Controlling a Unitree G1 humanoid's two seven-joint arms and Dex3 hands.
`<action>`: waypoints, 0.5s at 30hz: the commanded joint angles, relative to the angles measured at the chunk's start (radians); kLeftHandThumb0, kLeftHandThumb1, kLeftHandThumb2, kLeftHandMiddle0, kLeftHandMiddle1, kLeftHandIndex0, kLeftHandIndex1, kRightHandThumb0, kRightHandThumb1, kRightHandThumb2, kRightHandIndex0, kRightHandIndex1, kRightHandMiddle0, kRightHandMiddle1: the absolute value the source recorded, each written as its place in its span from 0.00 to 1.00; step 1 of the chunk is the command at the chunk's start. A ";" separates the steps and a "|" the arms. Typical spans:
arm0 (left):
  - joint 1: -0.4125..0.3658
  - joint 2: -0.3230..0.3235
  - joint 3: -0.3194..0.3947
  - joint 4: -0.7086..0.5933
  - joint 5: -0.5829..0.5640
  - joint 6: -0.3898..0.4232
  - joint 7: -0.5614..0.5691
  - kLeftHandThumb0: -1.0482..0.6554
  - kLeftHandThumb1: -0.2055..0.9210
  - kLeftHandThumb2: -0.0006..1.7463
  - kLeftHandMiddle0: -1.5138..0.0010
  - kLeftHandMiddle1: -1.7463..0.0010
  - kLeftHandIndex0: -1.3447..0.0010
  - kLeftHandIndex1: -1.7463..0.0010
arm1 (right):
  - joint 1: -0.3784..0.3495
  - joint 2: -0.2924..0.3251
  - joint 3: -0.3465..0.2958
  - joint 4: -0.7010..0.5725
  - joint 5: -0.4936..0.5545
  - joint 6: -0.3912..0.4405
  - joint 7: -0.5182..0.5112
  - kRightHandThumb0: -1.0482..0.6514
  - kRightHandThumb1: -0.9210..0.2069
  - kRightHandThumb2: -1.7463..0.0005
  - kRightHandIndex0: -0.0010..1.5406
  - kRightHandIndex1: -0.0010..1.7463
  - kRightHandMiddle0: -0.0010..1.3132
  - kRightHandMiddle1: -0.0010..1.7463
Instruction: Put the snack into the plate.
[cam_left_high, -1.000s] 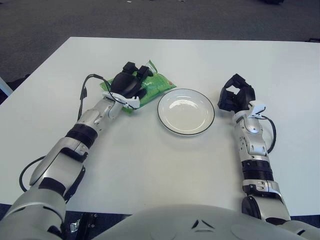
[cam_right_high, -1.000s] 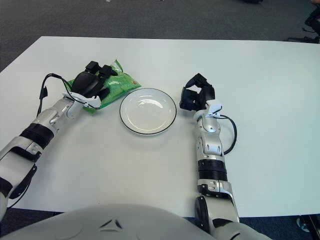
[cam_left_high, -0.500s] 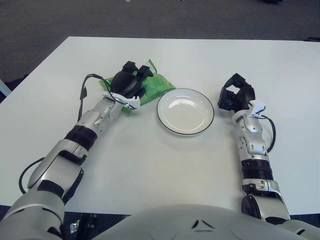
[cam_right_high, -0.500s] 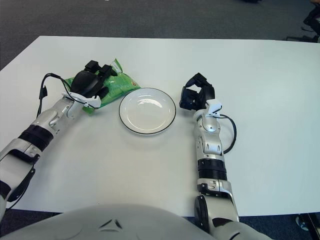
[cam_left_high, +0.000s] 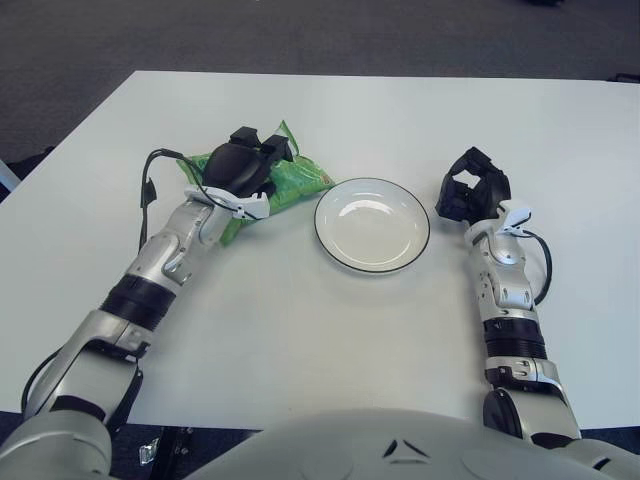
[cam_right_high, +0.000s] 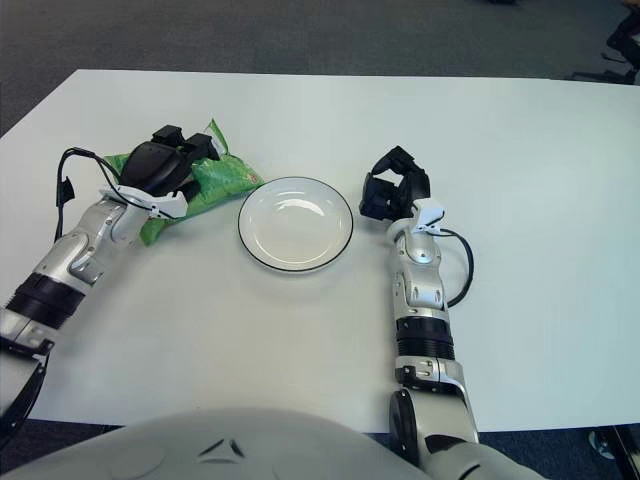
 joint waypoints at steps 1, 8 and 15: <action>0.022 -0.007 0.010 0.000 0.005 -0.020 -0.001 0.95 0.26 0.91 0.47 0.00 0.24 0.00 | 0.088 0.011 -0.006 0.061 0.005 -0.008 0.004 0.32 0.60 0.20 0.85 1.00 0.51 1.00; -0.018 -0.011 0.040 0.057 0.010 -0.133 0.123 0.96 0.24 0.93 0.46 0.00 0.21 0.00 | 0.084 0.011 -0.008 0.066 0.001 0.002 -0.003 0.32 0.60 0.20 0.84 1.00 0.51 1.00; -0.034 -0.019 0.064 -0.012 0.023 -0.137 0.118 0.96 0.23 0.94 0.45 0.00 0.19 0.00 | 0.083 0.011 -0.007 0.065 0.004 0.004 0.000 0.32 0.59 0.20 0.84 1.00 0.51 1.00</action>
